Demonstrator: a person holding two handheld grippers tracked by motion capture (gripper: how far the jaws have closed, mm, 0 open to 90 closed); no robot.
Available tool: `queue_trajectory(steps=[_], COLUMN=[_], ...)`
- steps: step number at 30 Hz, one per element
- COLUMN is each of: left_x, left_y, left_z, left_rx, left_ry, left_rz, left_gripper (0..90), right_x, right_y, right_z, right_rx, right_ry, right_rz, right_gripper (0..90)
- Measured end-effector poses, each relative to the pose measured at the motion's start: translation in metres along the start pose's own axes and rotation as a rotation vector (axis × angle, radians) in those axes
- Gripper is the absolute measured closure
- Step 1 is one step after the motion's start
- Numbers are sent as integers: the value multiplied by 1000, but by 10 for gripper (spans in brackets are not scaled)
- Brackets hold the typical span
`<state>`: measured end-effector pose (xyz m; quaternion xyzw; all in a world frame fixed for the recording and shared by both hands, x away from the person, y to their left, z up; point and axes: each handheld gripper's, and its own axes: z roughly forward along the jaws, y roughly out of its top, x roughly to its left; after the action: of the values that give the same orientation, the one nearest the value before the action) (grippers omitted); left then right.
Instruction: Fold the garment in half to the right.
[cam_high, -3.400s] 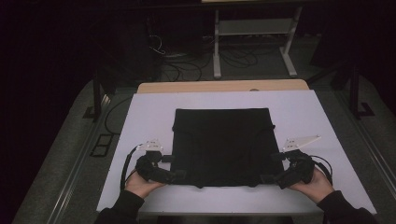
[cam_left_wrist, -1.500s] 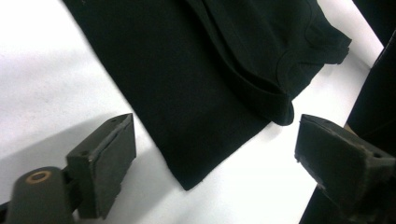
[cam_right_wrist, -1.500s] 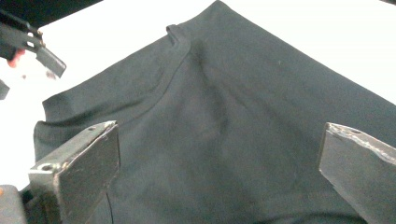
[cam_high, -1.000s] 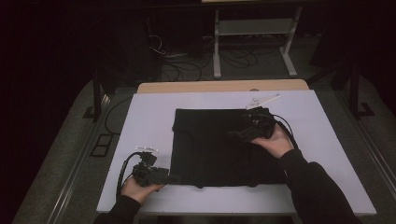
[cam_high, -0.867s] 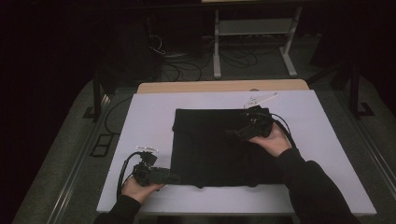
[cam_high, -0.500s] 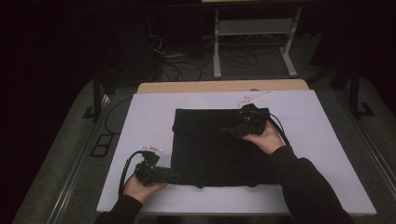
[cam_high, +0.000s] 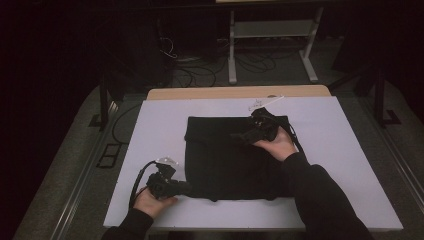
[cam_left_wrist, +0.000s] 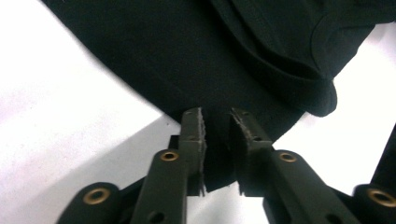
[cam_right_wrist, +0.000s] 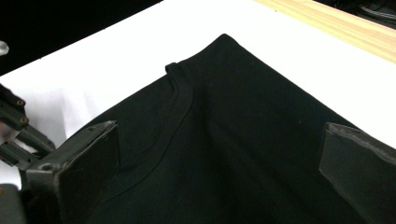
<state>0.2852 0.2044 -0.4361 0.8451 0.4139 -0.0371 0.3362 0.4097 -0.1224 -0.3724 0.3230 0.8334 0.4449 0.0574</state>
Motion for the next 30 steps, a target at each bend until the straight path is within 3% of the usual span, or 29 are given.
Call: queue_trajectory(steps=[6, 30], left_x=[-3, -5], left_y=[2, 2], left_z=[0, -11], left_rx=[2, -53], left_ry=[6, -5], left_rz=[29, 41], left_gripper=[836, 844], right_x=[-3, -7], right_y=[5, 31], right_z=[6, 41], right_rx=[-11, 26], right_ry=[-6, -6], right_rz=[1, -7], right_gripper=[0, 0])
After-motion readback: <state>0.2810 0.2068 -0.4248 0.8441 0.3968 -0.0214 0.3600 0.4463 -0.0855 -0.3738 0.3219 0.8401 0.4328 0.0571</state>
